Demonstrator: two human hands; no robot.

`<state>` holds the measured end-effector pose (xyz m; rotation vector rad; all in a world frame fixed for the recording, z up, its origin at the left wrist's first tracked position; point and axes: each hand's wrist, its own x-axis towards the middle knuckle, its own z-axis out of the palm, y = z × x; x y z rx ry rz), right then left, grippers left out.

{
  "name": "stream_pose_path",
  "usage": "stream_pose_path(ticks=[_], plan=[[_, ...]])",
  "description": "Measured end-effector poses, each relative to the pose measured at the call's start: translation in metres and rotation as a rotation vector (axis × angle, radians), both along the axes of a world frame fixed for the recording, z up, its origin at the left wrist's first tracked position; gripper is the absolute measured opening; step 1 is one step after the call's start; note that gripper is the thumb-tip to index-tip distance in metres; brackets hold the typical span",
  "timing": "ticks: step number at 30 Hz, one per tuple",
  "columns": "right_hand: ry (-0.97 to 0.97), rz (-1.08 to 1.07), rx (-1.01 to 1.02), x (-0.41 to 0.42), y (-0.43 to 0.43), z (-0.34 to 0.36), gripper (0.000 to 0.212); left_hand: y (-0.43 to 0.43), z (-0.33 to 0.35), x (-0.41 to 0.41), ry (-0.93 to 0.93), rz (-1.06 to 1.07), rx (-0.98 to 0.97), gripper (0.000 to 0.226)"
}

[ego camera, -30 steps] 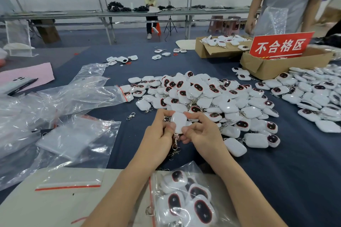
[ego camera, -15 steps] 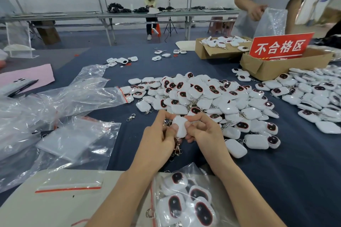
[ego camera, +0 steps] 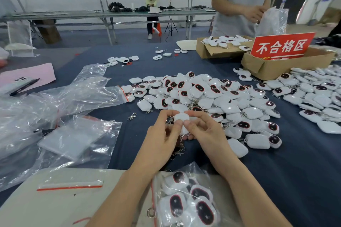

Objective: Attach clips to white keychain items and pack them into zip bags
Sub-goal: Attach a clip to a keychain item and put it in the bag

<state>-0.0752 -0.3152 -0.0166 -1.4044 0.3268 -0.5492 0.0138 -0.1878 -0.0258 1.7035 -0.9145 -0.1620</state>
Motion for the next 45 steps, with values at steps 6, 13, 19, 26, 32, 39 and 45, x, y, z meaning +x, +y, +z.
stream_pose_path(ticks=[6,13,19,26,32,39,45], plan=[[0.037,-0.004,-0.025,0.001,-0.004,-0.002,0.014,0.0,0.002,-0.002,0.109,-0.072,-0.034,0.011],[0.021,-0.013,-0.048,0.002,-0.003,-0.003,0.014,0.0,0.002,-0.001,0.097,-0.03,-0.022,0.002],[0.004,-0.116,-0.054,0.003,0.001,-0.004,0.017,-0.001,0.003,-0.001,0.065,-0.084,-0.057,0.018],[-0.022,-0.015,-0.024,0.005,0.005,-0.005,0.021,-0.004,0.003,-0.002,0.102,-0.049,-0.046,0.022],[-0.034,0.11,0.033,0.007,0.006,-0.006,0.025,-0.001,0.008,0.002,0.16,0.051,-0.095,0.021],[-0.019,0.01,0.09,0.007,0.007,-0.004,0.025,-0.002,0.007,0.004,0.193,0.032,-0.085,0.034],[0.0,-0.015,0.089,0.007,0.005,-0.006,0.019,-0.003,0.004,0.005,0.192,0.074,-0.041,0.017]])
